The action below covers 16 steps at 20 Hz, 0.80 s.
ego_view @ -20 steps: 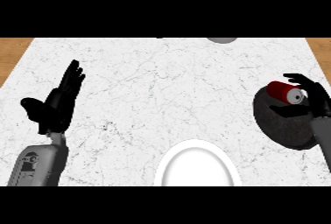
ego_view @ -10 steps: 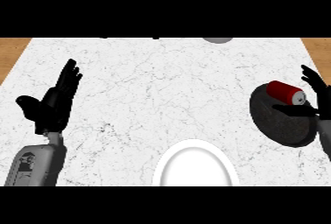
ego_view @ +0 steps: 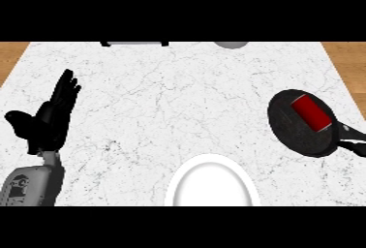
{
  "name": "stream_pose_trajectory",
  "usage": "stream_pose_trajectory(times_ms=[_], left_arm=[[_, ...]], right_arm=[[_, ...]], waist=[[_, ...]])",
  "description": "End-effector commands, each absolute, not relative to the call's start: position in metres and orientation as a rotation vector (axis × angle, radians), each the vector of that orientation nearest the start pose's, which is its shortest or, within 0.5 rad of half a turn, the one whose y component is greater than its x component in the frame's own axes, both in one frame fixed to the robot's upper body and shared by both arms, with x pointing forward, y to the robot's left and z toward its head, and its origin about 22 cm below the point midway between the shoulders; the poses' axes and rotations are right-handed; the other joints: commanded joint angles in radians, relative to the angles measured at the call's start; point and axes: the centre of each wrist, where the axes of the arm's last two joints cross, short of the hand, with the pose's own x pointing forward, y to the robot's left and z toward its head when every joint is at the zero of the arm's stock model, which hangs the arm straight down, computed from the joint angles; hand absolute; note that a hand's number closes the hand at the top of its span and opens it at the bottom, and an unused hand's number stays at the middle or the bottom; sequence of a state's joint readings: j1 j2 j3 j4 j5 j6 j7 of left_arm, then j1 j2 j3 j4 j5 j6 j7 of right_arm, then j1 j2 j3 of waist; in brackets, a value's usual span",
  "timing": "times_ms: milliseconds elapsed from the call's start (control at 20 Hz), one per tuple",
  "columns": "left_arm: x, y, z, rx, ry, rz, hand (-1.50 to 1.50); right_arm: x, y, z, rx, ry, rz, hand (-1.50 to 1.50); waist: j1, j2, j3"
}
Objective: Pick the can from the plate and place it in the pan
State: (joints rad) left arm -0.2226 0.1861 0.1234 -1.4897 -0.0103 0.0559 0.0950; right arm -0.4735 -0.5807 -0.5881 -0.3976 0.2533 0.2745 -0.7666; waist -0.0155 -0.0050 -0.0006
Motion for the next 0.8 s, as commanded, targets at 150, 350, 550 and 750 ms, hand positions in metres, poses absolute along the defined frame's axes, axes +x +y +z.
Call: stream_pose_trajectory(times_ms=[150, 350, 550, 750], left_arm=[[0.285, 0.298, 0.034, 0.248, -1.602, -0.021, 0.0], [0.286, 0.277, 0.043, 0.259, -1.595, -0.01, 0.0], [0.286, 0.29, 0.055, 0.234, -1.612, -0.023, 0.0], [0.281, 0.286, 0.038, 0.223, -1.606, -0.022, 0.0]], right_arm=[[0.198, -0.538, -0.009, -0.274, -1.774, 0.105, -1.5], [0.162, -0.554, 0.009, -0.283, -1.769, 0.146, -1.5], [0.121, -0.56, 0.022, -0.293, -1.727, 0.161, -1.5], [0.093, -0.536, 0.026, -0.346, -1.72, 0.184, -1.5]], waist=[[-0.025, -0.005, -0.003], [-0.028, -0.009, -0.004], [-0.016, -0.004, -0.003], [-0.01, -0.001, -0.003]])
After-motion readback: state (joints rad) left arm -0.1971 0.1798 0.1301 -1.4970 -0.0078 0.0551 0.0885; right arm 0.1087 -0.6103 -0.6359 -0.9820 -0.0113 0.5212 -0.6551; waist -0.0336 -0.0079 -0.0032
